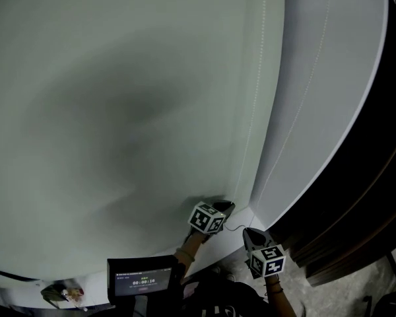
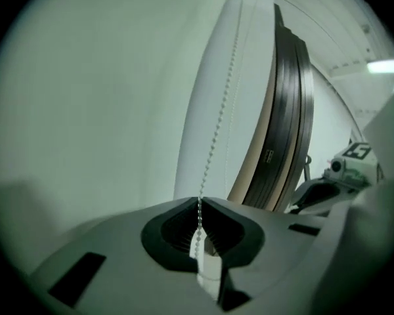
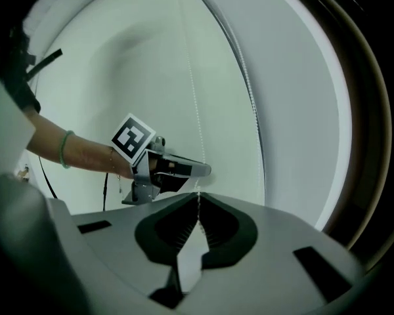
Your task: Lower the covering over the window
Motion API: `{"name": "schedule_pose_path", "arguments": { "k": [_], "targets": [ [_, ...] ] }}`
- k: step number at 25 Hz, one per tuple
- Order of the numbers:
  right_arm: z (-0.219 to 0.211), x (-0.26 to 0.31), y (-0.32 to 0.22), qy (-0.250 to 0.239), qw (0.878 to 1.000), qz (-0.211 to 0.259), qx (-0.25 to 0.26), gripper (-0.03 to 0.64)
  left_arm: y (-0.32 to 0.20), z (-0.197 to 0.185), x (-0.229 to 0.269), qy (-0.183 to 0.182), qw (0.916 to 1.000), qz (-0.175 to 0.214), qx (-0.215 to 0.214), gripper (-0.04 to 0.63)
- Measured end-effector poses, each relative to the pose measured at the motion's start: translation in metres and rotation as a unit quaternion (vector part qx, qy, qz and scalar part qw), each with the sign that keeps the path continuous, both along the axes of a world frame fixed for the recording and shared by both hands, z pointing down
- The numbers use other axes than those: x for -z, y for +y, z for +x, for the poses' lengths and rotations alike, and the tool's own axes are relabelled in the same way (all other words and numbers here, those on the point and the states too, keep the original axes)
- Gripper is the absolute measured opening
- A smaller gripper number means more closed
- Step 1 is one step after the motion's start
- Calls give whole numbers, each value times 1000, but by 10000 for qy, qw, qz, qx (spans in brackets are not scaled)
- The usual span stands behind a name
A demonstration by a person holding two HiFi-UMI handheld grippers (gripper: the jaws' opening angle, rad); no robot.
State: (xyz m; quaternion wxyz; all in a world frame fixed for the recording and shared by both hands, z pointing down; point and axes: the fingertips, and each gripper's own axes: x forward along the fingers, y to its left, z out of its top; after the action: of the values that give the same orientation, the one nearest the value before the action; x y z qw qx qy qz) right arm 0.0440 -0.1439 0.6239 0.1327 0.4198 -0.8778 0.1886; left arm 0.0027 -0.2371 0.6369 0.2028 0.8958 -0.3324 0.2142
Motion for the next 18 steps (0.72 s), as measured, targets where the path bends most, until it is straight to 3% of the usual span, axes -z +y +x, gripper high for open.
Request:
{"name": "schedule_pose_path", "arguments": {
  "k": [2,3,5,7,10,13,18],
  "targets": [
    [3,5,7,149,9998,97,73,14,3,3,7,-219,9993,253,-150,12],
    [3,7,8,220,9996,141,86,14,2,4,13,-95,9993,346,-121,12],
    [7,10,9,254,9995,195,-40,29,-2,0,28,531,9970,496,252,71],
    [11,18,12,163,9993,250,-224,110,-3,-10,48,1251,9875,576,768,166],
    [15,37,25,-7,9986,379,-359,114,12,-25,76,1874,9736,713,1089,173],
    [25,49,24,-163,9978,457,-447,114,24,-25,95,2038,9698,886,1008,173],
    [42,53,5,-570,9959,410,-576,114,36,-15,106,1987,9707,1123,757,173]
  ]
}}
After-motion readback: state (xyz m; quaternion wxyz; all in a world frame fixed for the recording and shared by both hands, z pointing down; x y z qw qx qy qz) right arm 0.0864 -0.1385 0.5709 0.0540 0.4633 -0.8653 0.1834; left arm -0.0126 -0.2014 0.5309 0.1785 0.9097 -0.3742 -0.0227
